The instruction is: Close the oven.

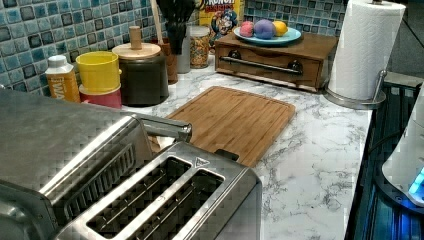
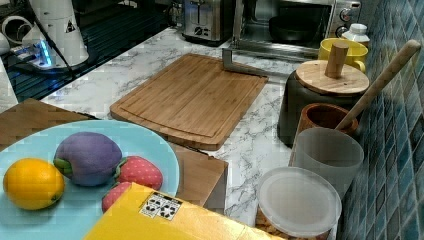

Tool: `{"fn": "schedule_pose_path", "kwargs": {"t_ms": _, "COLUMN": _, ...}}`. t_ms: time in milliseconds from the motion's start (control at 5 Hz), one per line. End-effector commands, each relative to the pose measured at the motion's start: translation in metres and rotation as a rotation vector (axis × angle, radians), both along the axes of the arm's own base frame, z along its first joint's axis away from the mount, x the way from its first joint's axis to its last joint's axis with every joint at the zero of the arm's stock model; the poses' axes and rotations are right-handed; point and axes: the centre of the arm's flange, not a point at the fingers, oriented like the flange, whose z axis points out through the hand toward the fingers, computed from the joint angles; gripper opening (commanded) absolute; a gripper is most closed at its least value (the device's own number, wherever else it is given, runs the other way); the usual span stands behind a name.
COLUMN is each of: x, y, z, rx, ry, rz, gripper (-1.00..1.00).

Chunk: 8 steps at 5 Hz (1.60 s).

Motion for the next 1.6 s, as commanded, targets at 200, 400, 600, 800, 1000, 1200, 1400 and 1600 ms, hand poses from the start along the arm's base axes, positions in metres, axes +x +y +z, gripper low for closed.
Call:
{"fn": "schedule_pose_path", "kwargs": {"t_ms": 200, "x": 0.026, "y": -0.022, "z": 0.001, "rx": 0.193, "ry": -0.260, "rz": 0.026, "gripper": -1.00}}
{"fn": "schedule_pose_path", "kwargs": {"t_ms": 400, "x": 0.027, "y": -0.018, "z": -0.013, "rx": 0.269, "ry": -0.277, "rz": 0.031, "gripper": -1.00}}
{"fn": "schedule_pose_path", "kwargs": {"t_ms": 600, "x": 0.035, "y": -0.027, "z": -0.032, "rx": 0.340, "ry": -0.295, "rz": 0.023, "gripper": -1.00}}
{"fn": "schedule_pose_path", "kwargs": {"t_ms": 800, "x": 0.044, "y": -0.028, "z": -0.067, "rx": 0.360, "ry": -0.275, "rz": 0.024, "gripper": -1.00}}
{"fn": "schedule_pose_path", "kwargs": {"t_ms": 1000, "x": 0.058, "y": -0.032, "z": -0.099, "rx": 0.361, "ry": -0.184, "rz": 0.008, "gripper": -1.00}}
{"fn": "schedule_pose_path", "kwargs": {"t_ms": 1200, "x": 0.060, "y": -0.019, "z": -0.106, "rx": 0.360, "ry": -0.178, "rz": 0.052, "gripper": -1.00}}
{"fn": "schedule_pose_path", "kwargs": {"t_ms": 1400, "x": 0.061, "y": -0.009, "z": -0.111, "rx": 0.376, "ry": -0.164, "rz": 0.084, "gripper": -1.00}}
{"fn": "schedule_pose_path", "kwargs": {"t_ms": 1600, "x": 0.055, "y": 0.008, "z": -0.108, "rx": 0.424, "ry": -0.183, "rz": 0.113, "gripper": -1.00}}
